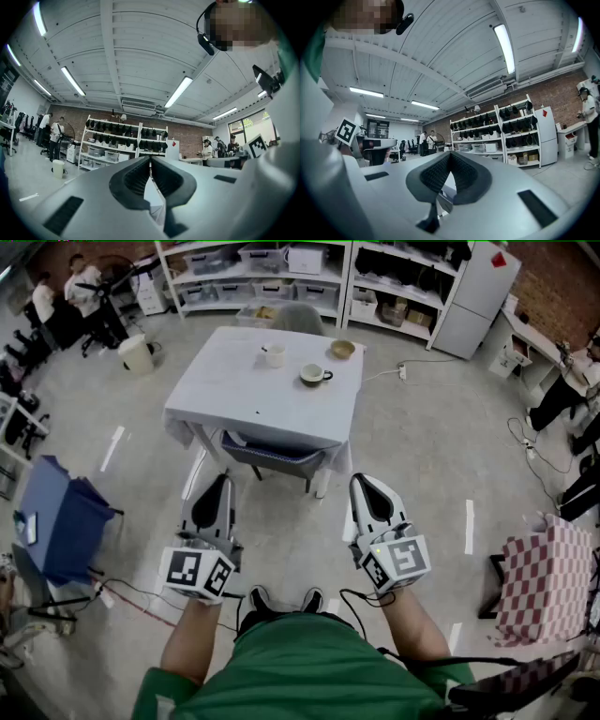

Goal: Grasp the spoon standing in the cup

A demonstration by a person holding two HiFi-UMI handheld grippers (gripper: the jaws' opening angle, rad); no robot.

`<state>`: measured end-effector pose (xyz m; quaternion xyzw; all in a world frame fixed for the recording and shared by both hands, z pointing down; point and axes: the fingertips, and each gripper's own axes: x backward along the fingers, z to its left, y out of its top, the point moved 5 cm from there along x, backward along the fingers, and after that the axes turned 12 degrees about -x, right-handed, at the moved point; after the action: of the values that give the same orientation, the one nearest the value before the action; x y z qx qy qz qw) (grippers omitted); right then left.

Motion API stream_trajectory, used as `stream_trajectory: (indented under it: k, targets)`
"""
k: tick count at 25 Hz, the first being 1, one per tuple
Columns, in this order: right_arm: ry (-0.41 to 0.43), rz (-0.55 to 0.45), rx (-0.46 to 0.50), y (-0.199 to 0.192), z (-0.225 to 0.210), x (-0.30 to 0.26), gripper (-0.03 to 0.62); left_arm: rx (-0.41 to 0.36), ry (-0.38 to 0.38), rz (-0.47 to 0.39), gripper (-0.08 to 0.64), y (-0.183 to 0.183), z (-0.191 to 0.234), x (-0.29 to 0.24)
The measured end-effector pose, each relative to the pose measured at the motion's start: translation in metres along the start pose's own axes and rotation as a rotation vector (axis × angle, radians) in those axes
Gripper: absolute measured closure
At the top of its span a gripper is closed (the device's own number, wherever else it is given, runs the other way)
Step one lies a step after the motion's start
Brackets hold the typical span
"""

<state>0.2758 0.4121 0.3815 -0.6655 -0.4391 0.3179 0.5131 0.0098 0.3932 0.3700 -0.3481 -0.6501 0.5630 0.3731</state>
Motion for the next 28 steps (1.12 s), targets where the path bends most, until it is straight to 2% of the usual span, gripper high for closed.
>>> stream_trajectory:
  k: [5,14,23,28]
  targets:
    - [0.013,0.01,-0.006,0.002,-0.006,0.028,0.571,-0.003,0.017,0.006,0.531,0.007,-0.026,0.012]
    - [0.042,0.012,-0.042,-0.003,-0.016,0.035,0.571,-0.012,0.072,0.018,0.531,0.008,-0.034,0.025]
    - [0.054,0.047,-0.063,-0.015,-0.021,-0.01,0.571,0.013,0.118,0.041,0.531,-0.009,0.003,0.005]
    - [0.028,0.052,-0.051,-0.016,-0.015,-0.058,0.571,0.029,0.122,0.026,0.531,-0.012,0.055,-0.022]
